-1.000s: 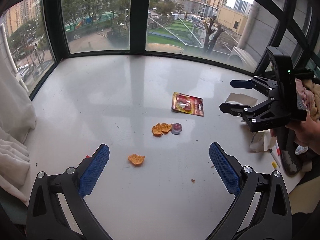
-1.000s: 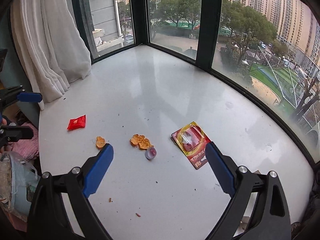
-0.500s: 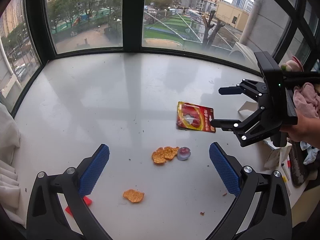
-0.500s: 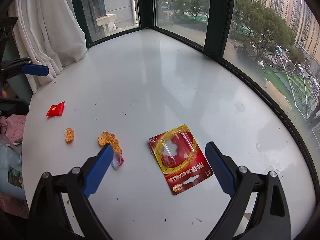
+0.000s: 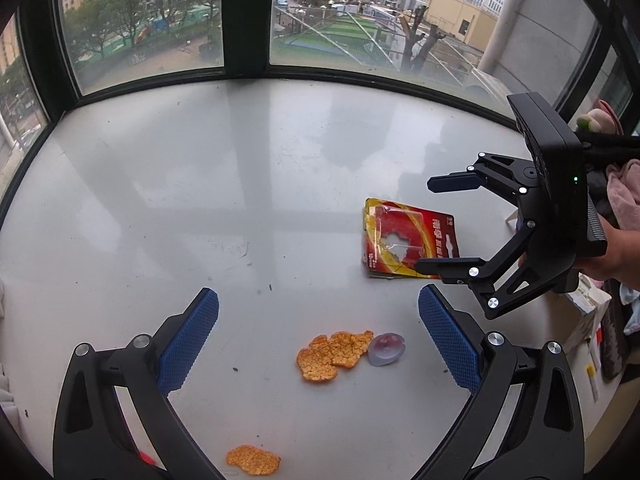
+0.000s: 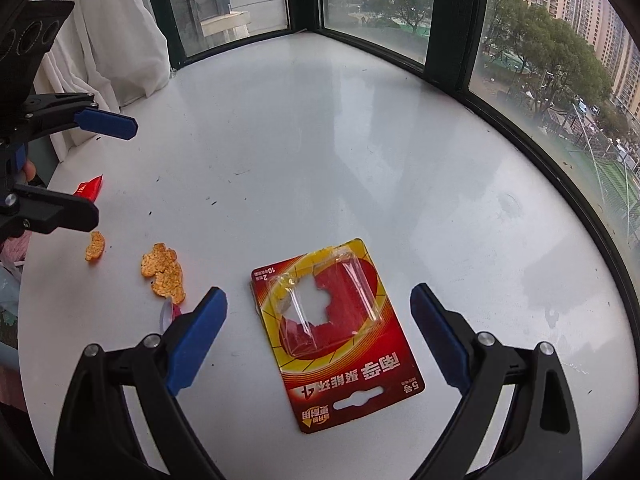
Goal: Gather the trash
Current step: 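Lower the right tool onto the red-and-yellow card package and close it, then lift the card package with the right tool while the left tool approaches the red candy packet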
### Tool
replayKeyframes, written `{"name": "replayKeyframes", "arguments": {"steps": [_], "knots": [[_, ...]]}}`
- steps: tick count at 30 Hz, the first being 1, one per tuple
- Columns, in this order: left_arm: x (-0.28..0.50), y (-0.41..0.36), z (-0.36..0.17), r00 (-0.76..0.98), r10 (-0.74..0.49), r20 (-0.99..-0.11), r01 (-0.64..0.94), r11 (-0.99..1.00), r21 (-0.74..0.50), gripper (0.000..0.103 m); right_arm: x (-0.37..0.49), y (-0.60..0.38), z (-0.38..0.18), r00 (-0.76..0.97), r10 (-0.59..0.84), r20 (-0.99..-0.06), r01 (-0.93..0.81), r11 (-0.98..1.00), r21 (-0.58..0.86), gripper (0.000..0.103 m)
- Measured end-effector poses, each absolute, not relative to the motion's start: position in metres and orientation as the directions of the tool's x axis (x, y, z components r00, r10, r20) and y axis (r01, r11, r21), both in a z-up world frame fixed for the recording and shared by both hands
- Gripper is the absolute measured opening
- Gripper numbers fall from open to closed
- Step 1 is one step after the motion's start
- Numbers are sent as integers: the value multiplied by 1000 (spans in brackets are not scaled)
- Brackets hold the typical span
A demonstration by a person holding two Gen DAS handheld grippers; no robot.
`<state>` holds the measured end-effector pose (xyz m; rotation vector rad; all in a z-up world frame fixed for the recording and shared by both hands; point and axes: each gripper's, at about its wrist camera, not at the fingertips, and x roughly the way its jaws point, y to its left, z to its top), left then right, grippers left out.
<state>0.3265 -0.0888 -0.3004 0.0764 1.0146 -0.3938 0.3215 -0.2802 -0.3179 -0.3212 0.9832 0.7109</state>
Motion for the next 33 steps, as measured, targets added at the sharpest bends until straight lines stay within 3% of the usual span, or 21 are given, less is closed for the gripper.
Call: {"name": "replayKeyframes", "arguments": {"steps": [26, 33], "knots": [[339, -93, -330, 439, -334, -834, 364, 915, -175, 97, 337, -275, -353, 320, 407, -856, -732, 680, 49, 90], [335, -87, -331, 445, -332, -832, 337, 922, -188, 97, 336, -274, -350, 311, 417, -854, -741, 669, 57, 73]]}}
